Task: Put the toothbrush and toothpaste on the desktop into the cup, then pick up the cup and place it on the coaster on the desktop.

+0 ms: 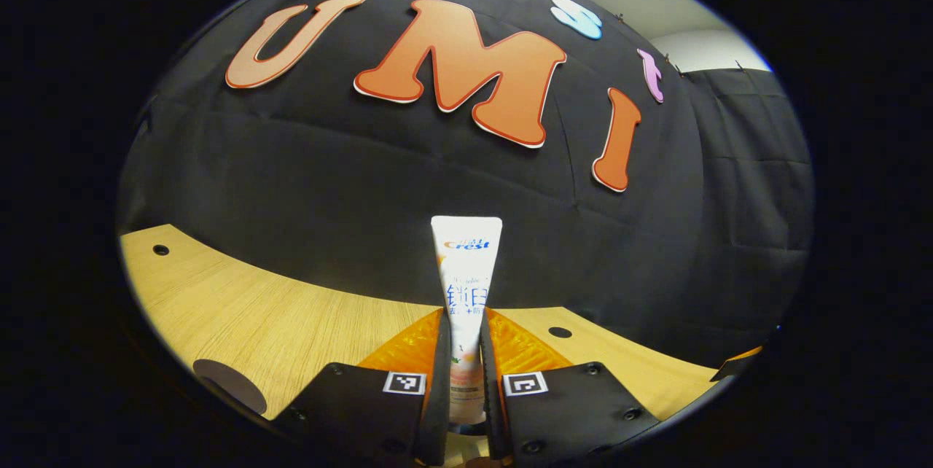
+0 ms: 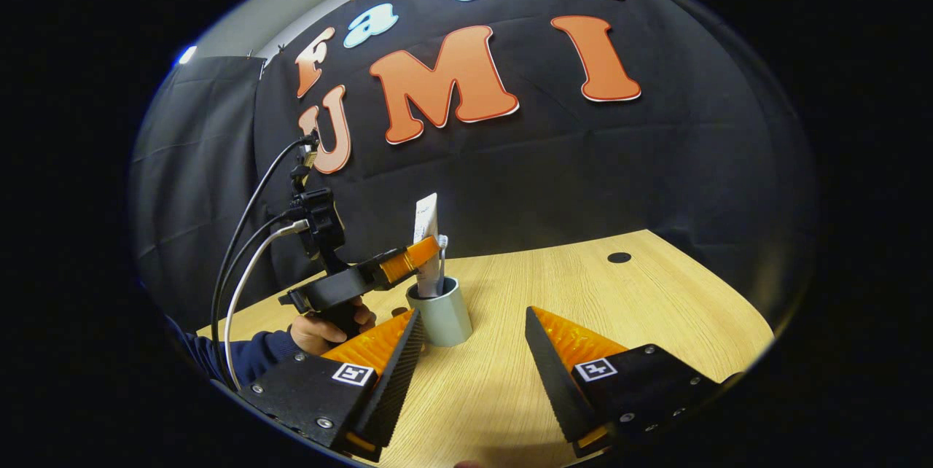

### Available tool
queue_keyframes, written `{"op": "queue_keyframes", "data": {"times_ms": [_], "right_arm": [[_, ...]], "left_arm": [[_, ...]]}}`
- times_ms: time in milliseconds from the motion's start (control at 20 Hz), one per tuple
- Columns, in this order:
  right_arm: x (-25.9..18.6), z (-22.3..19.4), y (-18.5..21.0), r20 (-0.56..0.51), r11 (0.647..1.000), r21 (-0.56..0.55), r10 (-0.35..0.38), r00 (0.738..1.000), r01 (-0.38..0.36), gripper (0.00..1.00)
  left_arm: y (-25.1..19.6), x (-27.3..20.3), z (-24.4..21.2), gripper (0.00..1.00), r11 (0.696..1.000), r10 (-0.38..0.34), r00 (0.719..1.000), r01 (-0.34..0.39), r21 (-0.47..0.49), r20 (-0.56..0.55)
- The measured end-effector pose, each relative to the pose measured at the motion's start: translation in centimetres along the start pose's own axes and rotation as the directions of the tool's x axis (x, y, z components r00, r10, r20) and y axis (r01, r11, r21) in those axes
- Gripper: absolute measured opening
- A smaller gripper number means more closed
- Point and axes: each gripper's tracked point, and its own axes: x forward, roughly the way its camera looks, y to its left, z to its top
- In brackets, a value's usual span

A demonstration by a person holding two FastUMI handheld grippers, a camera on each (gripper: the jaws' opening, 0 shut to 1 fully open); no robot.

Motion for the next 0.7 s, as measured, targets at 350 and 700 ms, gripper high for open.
{"op": "queue_keyframes", "data": {"times_ms": [350, 700], "right_arm": [[-0.4, -0.1, 0.6, -0.014, 1.000, 0.011, -0.008, 1.000, 0.008, 0.85], [-0.1, 0.8, 1.9, -0.059, 0.999, 0.047, -0.022, 0.998, 0.025, 0.85]], "left_arm": [[-0.7, -1.9, -1.1, 0.33, 0.999, -0.038, 0.997, 0.038, 0.003, -0.069], [-1.1, -6.1, 2.5, 0.65, 0.996, -0.077, 0.996, 0.079, 0.043, -0.045]]}}
